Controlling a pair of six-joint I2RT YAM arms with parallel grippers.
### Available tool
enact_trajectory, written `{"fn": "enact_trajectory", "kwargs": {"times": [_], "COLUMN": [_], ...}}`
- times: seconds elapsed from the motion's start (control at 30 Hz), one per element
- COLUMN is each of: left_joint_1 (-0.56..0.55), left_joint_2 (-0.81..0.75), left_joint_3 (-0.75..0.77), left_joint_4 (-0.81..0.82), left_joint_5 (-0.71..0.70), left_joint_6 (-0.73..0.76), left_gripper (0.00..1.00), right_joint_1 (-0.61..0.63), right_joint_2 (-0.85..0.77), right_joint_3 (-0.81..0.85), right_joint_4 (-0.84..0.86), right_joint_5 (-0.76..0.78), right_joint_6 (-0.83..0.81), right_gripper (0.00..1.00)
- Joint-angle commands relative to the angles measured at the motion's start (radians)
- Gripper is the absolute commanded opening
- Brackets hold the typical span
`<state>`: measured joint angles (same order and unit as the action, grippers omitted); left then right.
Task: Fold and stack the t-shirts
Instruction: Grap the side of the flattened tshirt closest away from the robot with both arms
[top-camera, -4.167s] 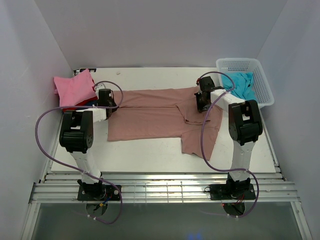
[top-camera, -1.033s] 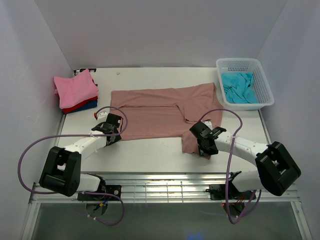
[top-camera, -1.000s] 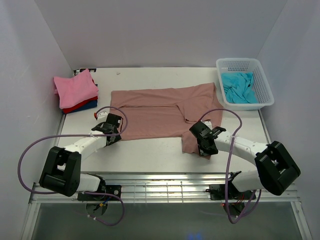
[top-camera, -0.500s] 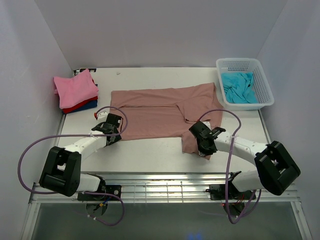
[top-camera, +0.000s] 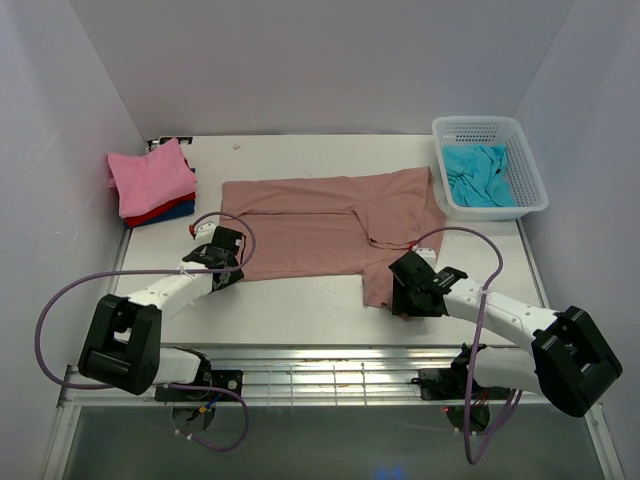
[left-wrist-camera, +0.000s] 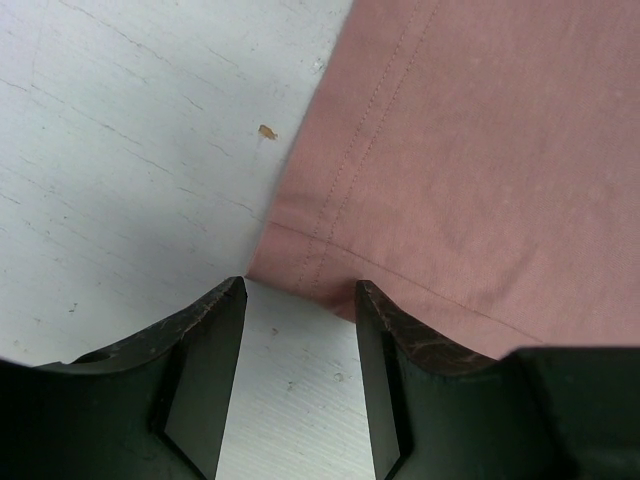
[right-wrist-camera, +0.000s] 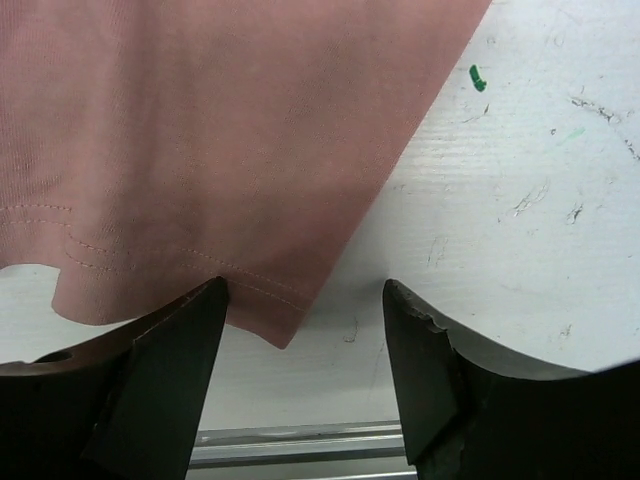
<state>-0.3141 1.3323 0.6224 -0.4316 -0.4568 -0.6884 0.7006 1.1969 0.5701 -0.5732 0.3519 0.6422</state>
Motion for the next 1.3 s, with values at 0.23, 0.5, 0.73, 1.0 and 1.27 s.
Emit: {"fn": "enact_trajectory", "kwargs": {"times": [0.23,0.5,0.73,1.0,1.27], "left_joint_1": [-0.005,-0.006,-0.005,-0.011,-0.011], "left_joint_2": [-0.051,-0.053,-0.031,-0.085,-0.056], "left_joint_3": [0.005,0.005,0.011,0.014,0.023], "left_joint_4": [0.040,0.040,0.033,-0.009,-0.029], "left_joint_5": [0.027,0.014,0.001,-0.042,-0.103], "left_joint_6": [0.012,0.010,0.010,-0.022,-0.037], "left_gripper": [0.58,0.58,0.58,0.57,0.55], "right_joint_1": [0.010,0.014,0.023,0.030,0.030], "right_joint_2": [-0.022,-0.048,-0.053,0.004,0.018], "right_joint_3": [-0.116,-0.101,-0.046,-0.004,-0.006], "right_joint_4": [0.016,-0.048,-0.096,-0.103,-0.079], "right_joint_5": [-0.079,-0.059,-0.053,-0.030,-0.037], "right_joint_6": [0.060,0.066,0.060,0.031,0.008], "right_gripper": [0.38,0.08,0.08,0.08,0.08]}}
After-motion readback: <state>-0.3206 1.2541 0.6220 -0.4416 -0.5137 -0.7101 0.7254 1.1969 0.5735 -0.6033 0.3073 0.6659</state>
